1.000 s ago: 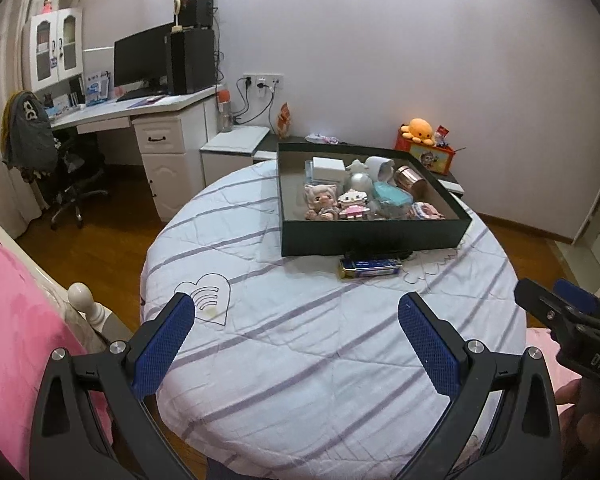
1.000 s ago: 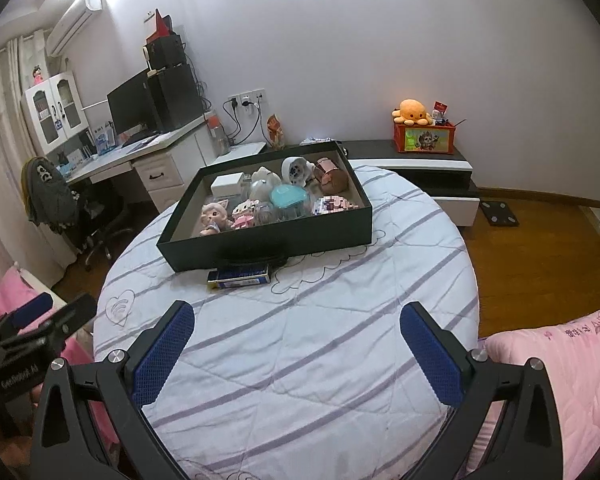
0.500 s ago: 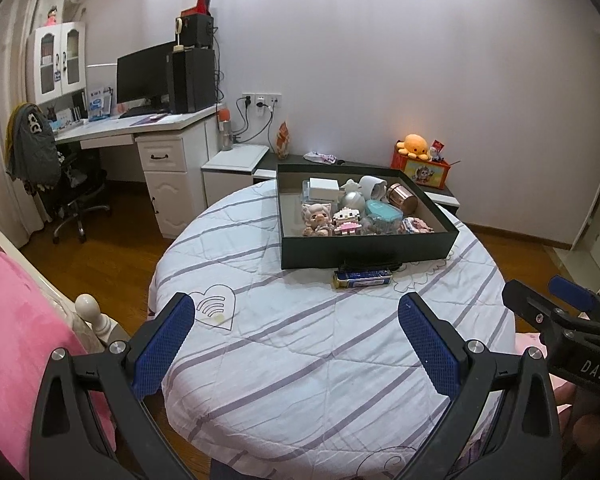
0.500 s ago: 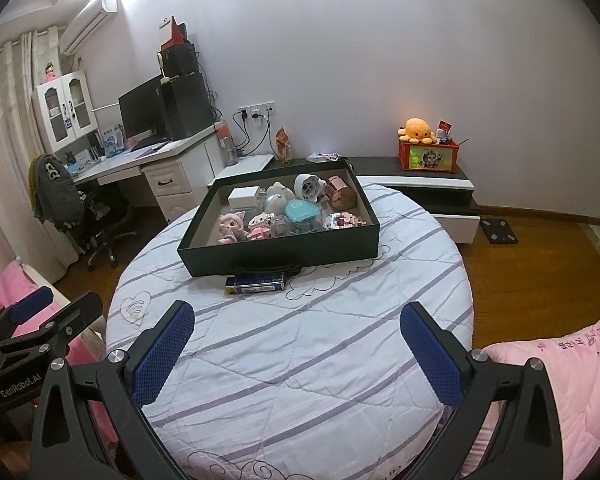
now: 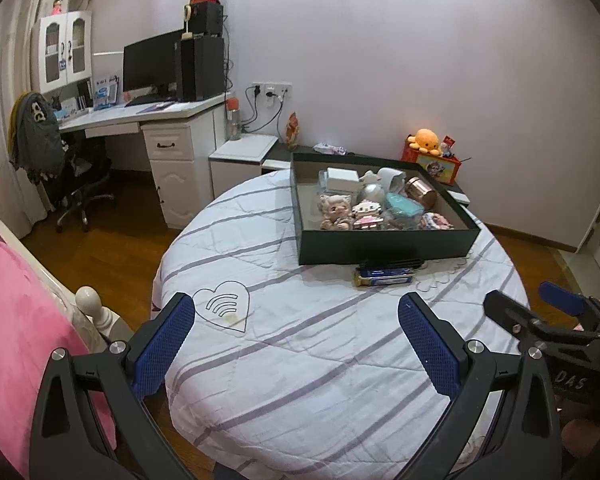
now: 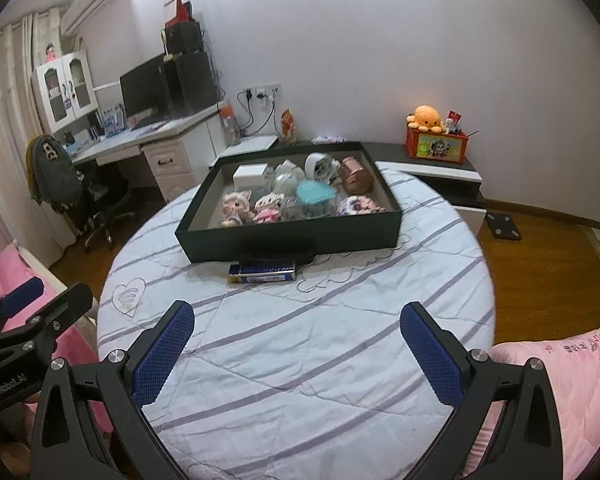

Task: Organize rigid objects
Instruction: 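Move the right tool back toward the blue pack on the table, then grasp the blue pack with the right tool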

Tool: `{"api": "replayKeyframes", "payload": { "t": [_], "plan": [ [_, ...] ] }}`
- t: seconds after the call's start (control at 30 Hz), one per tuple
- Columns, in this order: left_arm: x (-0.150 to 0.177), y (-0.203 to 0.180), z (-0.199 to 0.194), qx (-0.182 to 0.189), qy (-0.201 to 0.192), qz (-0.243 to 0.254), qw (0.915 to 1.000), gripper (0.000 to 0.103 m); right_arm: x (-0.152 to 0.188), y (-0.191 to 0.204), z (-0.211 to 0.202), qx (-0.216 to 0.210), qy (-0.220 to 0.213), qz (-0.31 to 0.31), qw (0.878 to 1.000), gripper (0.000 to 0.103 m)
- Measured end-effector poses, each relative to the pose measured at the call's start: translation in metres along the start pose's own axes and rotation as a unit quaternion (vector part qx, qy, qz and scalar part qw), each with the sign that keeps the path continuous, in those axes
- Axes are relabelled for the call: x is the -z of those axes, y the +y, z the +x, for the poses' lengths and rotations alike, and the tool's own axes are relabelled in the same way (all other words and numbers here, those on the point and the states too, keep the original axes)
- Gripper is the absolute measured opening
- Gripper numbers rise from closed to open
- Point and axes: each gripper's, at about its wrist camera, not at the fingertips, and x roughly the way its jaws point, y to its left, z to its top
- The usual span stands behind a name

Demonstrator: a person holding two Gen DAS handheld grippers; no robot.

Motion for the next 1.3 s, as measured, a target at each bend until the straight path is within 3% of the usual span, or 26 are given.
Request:
{"api": "replayKeyframes", "payload": {
  "t": [0.47, 0.73, 0.93, 1.0, 1.03, 1.07, 1.3],
  "plan": [
    [-0.003, 0.037, 0.081, -0.019, 0.050, -0.025, 0.9983, 0.103, -0.009, 0.026, 0.120, 0.003, 0.090, -0.004, 0.996, 0.103],
    [-0.003, 0.045, 0.116, -0.020, 0.072, -0.028, 0.9968, 0.103, -0.012, 0.030, 0.174, 0.007, 0.118, 0.010, 0.993, 0.103],
    [-0.003, 0.045, 0.129, -0.019, 0.082, -0.031, 0.9960, 0.103, -0.015, 0.041, 0.184, 0.017, 0.108, -0.008, 0.994, 0.103],
    [-0.003, 0.045, 0.130, -0.020, 0.083, -0.030, 0.9959, 0.103, -0.013, 0.042, 0.182, 0.017, 0.104, -0.016, 0.994, 0.094],
    [-0.003, 0.045, 0.130, -0.020, 0.083, -0.031, 0.9959, 0.103, -0.012, 0.042, 0.180, 0.020, 0.099, -0.019, 0.995, 0.085],
    [-0.002, 0.044, 0.130, -0.019, 0.083, -0.031, 0.9959, 0.103, -0.012, 0.041, 0.178, 0.021, 0.096, -0.021, 0.995, 0.083],
    [-0.001, 0.031, 0.126, -0.014, 0.080, -0.022, 0.9964, 0.103, -0.006, 0.030, 0.165, -0.001, 0.095, -0.025, 0.995, 0.083]
  ]
}}
